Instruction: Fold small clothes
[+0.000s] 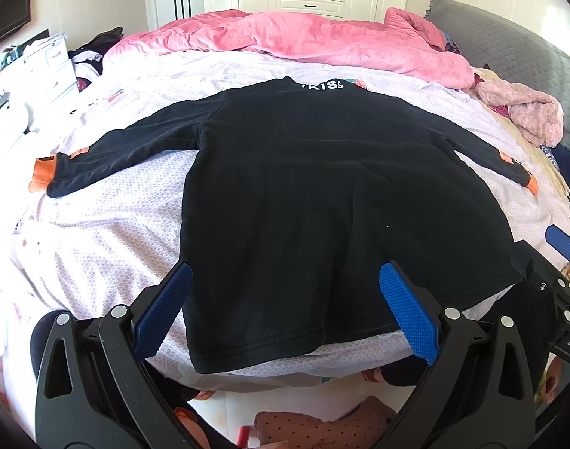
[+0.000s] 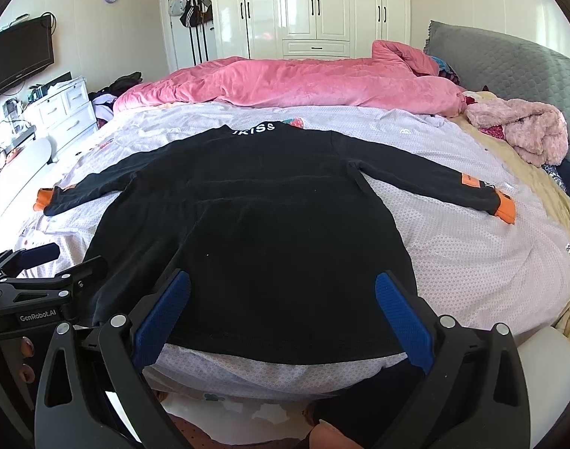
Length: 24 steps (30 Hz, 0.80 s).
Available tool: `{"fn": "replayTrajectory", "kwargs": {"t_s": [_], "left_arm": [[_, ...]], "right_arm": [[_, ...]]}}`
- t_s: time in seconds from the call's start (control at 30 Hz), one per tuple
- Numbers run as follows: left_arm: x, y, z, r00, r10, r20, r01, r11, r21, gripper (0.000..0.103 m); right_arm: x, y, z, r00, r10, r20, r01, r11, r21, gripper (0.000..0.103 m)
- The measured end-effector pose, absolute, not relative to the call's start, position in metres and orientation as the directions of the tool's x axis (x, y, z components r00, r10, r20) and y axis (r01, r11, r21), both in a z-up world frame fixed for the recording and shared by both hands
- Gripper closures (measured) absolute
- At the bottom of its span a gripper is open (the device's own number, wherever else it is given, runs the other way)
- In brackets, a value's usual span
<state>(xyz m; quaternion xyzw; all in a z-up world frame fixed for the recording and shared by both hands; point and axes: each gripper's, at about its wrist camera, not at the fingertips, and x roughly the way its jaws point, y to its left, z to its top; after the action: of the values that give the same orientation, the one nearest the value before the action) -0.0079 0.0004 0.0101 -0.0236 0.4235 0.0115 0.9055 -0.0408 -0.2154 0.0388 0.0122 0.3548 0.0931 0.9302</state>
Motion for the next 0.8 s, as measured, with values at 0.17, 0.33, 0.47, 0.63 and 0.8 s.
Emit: {"fn": "replayTrajectory", "kwargs": {"t_s": [0.17,0.33,0.47,0.63,0.8], "left_arm": [[-0.0083,0.0002,0.011,0.645,0.002,-0.765,-0.042,0.999,-0.032,0.009],[-0.0091,-0.0002,0.0114,0.646,0.003,-0.764,-0.041,0.999,-0.031,0.009],[-0.0092,-0.0002,0.0113,0.646,0.003,-0.763,-0.041,0.999,-0.031,0.009],[-0.0093,0.0001,0.0109,0.645,0.003,-0.764,-0.042,0.999,-0.032,0.009],[-0.0095,0.0001,0.0109,0.643,0.005,-0.766,-0.042,0.999,-0.028,0.009]], "right_arm": [[-0.0412,-0.215,0.0382,0.73,0.18,-0.659,-0.163,0.983,0.087,0.004],[-0.0405,-0.2145,0.038,0.729,0.182,-0.66,-0.165,0.982,0.089,0.004],[-0.0403,-0.2149,0.0374,0.729,0.181,-0.661,-0.163,0.983,0.089,0.004],[-0.0419,-0.215,0.0366,0.728,0.178,-0.662,-0.161,0.983,0.088,0.004],[-0.0418,-0.216,0.0353,0.725,0.177,-0.666,-0.16,0.983,0.087,0.004]]}}
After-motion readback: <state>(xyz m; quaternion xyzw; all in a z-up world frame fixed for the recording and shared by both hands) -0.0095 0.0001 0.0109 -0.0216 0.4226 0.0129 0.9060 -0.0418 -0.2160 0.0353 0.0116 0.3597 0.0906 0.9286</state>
